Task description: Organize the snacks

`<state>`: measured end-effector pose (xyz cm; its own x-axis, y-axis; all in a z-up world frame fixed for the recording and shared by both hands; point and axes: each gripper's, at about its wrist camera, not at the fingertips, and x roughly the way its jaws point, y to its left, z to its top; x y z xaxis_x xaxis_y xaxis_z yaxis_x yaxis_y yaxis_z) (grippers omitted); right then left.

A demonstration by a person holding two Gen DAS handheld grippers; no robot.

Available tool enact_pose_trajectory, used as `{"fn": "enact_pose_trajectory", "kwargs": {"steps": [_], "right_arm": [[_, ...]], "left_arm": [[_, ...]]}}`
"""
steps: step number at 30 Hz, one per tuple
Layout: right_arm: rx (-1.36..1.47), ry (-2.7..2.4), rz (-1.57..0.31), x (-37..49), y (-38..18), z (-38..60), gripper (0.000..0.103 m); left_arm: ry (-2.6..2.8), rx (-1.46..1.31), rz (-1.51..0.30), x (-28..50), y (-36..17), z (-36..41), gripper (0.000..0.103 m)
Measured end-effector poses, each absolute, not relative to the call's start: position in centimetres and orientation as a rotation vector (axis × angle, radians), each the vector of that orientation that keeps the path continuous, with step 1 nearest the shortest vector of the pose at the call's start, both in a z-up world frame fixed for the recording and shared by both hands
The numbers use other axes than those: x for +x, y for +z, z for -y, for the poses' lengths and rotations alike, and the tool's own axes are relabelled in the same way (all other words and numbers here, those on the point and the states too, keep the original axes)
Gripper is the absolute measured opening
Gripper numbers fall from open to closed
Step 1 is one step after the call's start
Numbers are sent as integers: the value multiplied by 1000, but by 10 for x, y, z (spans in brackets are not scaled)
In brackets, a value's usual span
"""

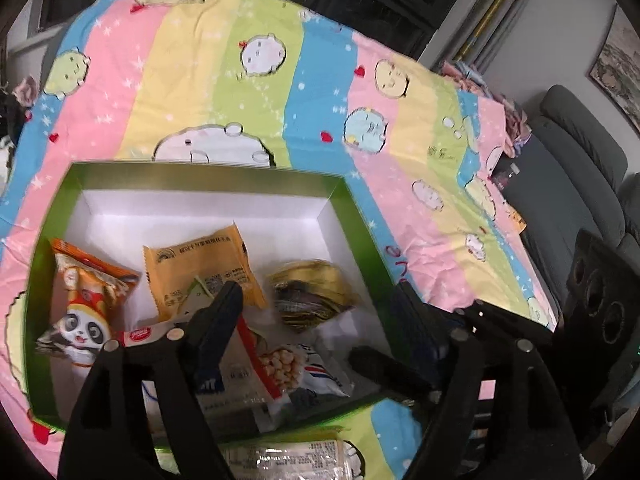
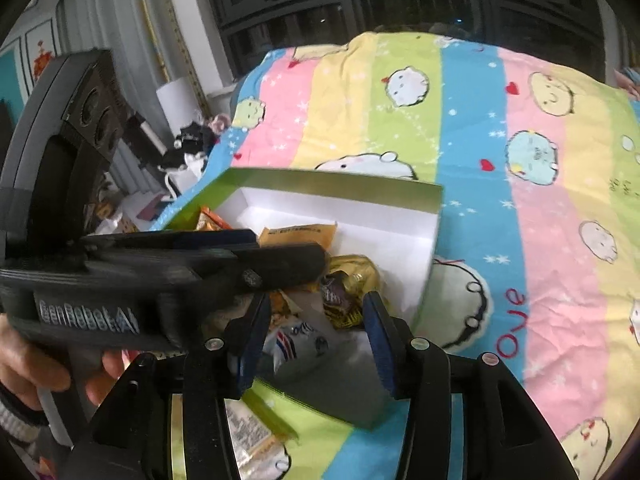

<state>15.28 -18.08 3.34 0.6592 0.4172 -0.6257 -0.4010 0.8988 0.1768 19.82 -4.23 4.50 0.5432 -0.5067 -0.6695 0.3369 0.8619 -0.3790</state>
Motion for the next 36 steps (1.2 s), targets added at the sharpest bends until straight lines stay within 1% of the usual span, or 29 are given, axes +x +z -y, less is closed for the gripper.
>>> {"fn": "enact_pose_trajectory", "kwargs": {"steps": [6, 12, 18, 22, 27, 32, 36], "right_arm": [[74, 456, -702, 123, 38, 200, 53], [73, 452, -718, 94, 30, 204, 53], [62, 455, -737, 70, 23, 205, 53], [53, 464, -754, 56, 18, 200, 53], [15, 468, -776, 38, 6, 190, 53], [-15, 489, -812, 27, -11, 179, 53], [-9, 501, -843, 27, -22, 175, 53]], "left_arm": [[-457, -208, -815, 167, 67, 23, 78], [-402, -205, -808, 130, 71, 1, 78], [-359, -227, -841, 91, 51, -20, 78], [-374, -291, -861, 70, 34, -30, 78], [-437, -352, -897, 47, 11, -25, 78], [-480, -389, -957, 44, -11, -11, 78], [-462, -392, -991, 58, -28, -4, 78]]}}
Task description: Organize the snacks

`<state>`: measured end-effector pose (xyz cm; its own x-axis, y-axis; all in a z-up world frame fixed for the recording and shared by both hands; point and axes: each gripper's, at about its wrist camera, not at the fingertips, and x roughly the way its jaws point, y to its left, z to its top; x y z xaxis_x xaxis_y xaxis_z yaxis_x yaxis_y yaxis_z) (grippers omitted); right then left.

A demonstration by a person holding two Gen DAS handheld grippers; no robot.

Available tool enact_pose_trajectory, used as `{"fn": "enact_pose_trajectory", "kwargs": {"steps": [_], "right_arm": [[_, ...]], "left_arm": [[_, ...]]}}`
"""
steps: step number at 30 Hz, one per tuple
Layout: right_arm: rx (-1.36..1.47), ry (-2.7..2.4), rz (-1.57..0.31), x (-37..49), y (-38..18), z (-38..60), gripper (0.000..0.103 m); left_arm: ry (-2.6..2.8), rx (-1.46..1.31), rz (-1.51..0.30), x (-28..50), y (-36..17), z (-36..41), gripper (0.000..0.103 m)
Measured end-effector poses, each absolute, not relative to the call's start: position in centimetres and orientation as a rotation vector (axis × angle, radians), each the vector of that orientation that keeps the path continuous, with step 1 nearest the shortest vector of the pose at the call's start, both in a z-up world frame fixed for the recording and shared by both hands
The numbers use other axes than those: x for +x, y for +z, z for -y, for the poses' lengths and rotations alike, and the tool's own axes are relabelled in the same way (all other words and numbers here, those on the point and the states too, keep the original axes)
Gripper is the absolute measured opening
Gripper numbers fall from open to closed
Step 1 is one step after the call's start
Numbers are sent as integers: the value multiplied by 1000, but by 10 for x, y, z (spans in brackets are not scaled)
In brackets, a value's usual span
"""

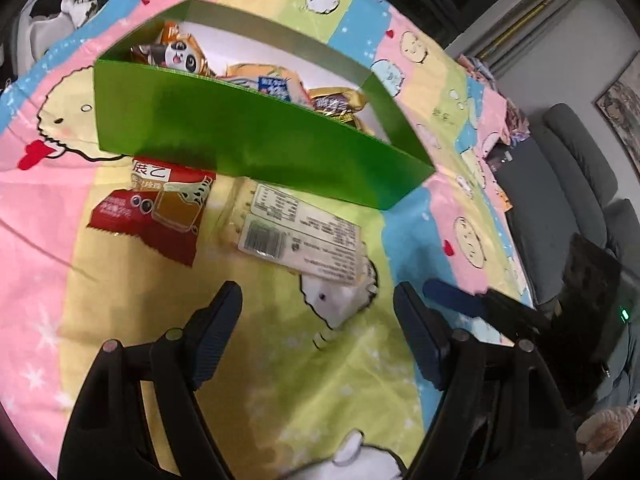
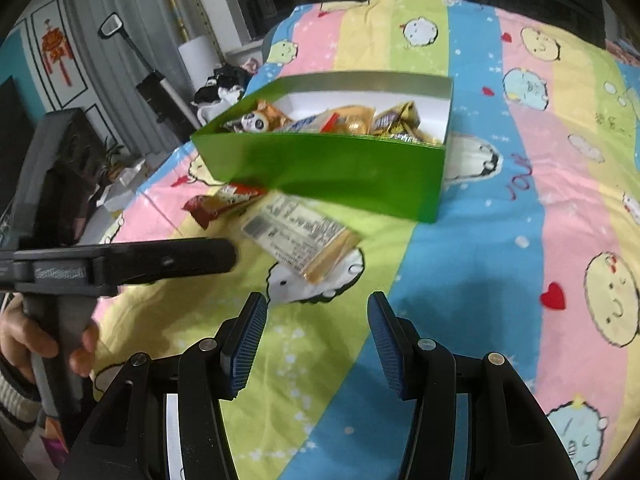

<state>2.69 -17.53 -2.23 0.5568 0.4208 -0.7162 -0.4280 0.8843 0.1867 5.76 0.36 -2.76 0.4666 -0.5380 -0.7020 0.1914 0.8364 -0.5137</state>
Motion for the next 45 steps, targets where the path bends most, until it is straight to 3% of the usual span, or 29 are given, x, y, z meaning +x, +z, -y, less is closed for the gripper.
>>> {"fn": "enact_pose_trajectory", "kwargs": {"steps": [19, 23, 26, 45], "right_arm": [[7, 543, -884, 46, -42, 163, 53], [20, 537, -885, 46, -43, 166, 53], [20, 530, -891, 46, -44, 168, 53], [82, 473, -867, 55, -38, 193, 53]], "left_arm": [[-367, -195, -919, 105, -34, 8, 86], [-466, -221, -980, 110, -38, 8, 84], [-523, -280, -1013, 107, -40, 5, 71], [-422, -347, -965, 102, -27, 4, 73]]}}
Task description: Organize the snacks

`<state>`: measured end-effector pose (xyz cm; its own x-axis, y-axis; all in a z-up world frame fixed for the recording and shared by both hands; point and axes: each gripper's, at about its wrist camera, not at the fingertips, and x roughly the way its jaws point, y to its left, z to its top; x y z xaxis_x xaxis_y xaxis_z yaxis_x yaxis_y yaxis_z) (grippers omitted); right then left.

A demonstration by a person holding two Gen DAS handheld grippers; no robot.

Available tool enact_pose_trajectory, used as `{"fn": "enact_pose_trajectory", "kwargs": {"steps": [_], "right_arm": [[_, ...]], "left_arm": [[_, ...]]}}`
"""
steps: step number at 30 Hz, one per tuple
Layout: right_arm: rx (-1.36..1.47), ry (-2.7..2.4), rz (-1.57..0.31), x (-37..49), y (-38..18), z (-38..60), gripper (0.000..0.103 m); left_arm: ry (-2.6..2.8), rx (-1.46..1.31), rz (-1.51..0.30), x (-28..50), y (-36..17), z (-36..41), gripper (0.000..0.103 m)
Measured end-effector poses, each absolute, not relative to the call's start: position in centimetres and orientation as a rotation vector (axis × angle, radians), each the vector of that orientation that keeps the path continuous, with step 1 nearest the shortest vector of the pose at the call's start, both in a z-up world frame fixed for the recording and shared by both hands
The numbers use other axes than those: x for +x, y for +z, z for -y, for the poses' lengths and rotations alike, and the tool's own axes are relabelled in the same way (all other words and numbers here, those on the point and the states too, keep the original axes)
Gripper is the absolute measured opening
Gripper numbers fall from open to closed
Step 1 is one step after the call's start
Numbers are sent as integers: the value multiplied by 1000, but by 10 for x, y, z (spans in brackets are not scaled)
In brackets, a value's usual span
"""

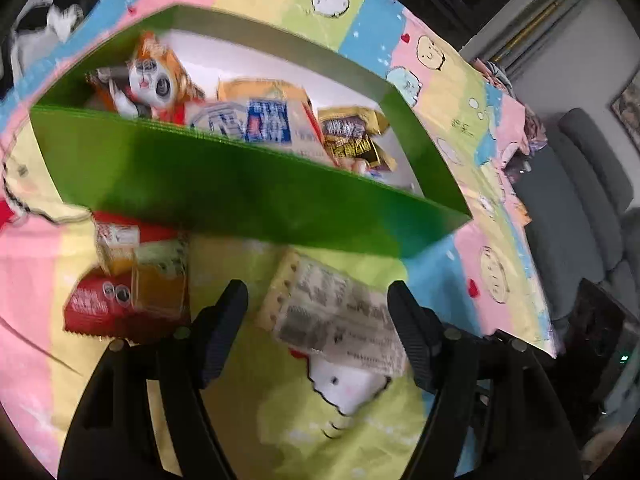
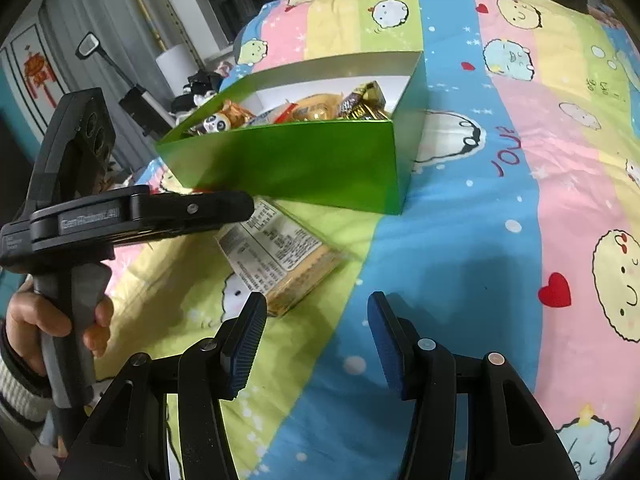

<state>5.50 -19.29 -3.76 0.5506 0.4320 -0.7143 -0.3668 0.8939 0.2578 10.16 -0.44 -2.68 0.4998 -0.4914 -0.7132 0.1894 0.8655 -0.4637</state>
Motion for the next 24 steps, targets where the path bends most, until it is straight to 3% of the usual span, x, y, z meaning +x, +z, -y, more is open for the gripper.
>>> {"fn": "enact_pose_trajectory", "kwargs": {"steps": [7, 18, 24], "right_arm": [[95, 500, -858, 53, -37, 187, 53], [120, 516, -878, 54, -43, 185, 53], [129, 518, -882, 56, -45, 187, 53]], "left_arm": [[-542, -449, -991, 108, -25, -4, 73], [-447, -319, -1089, 136, -34, 11, 74], [-482, -306, -1105, 123, -37, 23, 69]]}}
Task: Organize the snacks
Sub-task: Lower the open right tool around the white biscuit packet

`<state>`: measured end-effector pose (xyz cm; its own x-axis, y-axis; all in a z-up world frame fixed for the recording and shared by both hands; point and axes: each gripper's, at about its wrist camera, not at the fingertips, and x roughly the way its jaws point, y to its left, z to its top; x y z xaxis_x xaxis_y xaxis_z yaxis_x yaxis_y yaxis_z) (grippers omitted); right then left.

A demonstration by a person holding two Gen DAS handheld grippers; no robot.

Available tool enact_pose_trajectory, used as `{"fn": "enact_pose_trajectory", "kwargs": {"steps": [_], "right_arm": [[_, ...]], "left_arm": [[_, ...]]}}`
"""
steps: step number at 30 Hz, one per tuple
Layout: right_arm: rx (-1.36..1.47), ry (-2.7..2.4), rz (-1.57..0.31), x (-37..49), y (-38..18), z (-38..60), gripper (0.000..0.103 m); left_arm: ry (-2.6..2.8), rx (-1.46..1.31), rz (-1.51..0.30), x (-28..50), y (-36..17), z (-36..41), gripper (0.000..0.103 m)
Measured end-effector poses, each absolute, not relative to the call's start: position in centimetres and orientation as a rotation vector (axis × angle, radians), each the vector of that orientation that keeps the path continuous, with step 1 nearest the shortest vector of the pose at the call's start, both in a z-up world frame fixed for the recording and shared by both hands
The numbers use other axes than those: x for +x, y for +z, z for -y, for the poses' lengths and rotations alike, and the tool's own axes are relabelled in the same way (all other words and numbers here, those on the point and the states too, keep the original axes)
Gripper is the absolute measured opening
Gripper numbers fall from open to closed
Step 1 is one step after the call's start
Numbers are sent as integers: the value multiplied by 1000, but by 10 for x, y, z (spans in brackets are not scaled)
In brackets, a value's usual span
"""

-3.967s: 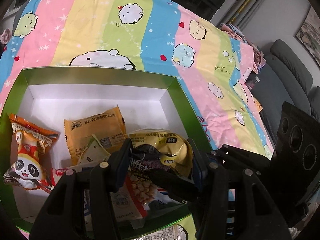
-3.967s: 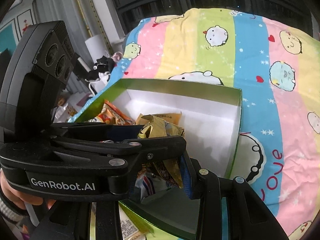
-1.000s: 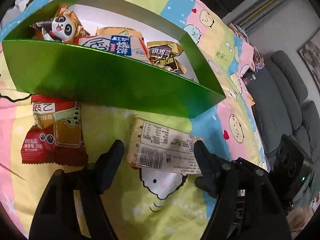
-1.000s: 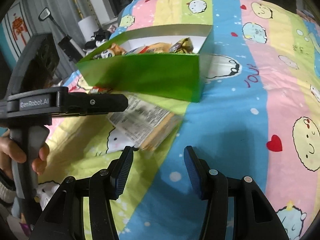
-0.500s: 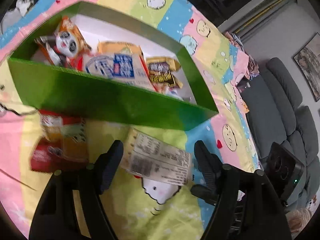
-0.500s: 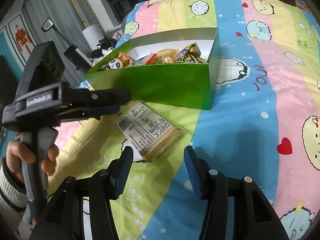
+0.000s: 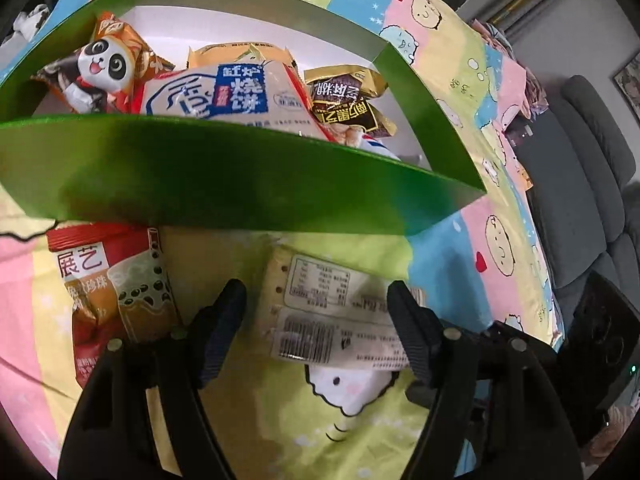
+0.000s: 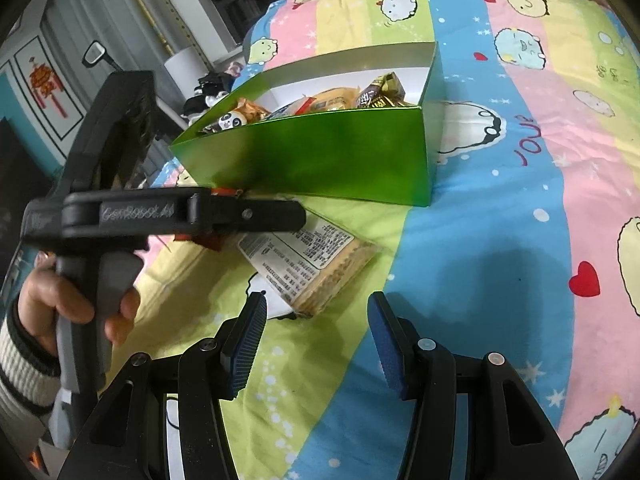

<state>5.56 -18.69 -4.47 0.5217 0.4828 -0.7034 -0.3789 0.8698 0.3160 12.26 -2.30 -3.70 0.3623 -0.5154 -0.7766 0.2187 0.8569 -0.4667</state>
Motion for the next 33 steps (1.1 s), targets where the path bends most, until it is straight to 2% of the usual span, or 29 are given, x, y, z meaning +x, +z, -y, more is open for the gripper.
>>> {"fn": "enact_pose_trajectory", "kwargs": {"steps": [2, 12, 16, 26, 30, 33], "right_arm": [[130, 510, -888, 58, -46, 187, 53], [160, 509, -860, 65, -44, 190, 53], [159, 478, -857, 72, -43, 194, 39], [139, 447, -837, 70, -49, 192, 34], [130, 436, -810, 63, -44, 193, 26], [131, 435, -806, 58, -42, 193, 26]], "left_arm": [[-477, -324, -1102, 121, -37, 23, 66], [-493, -339, -1090, 105, -38, 30, 65], [-485, -337, -1088, 106, -40, 29, 60], [-452, -242, -1023, 97, -41, 41, 57], [-450, -247, -1013, 92, -39, 40, 55], [-448, -245, -1007, 88, -37, 41, 55]]}}
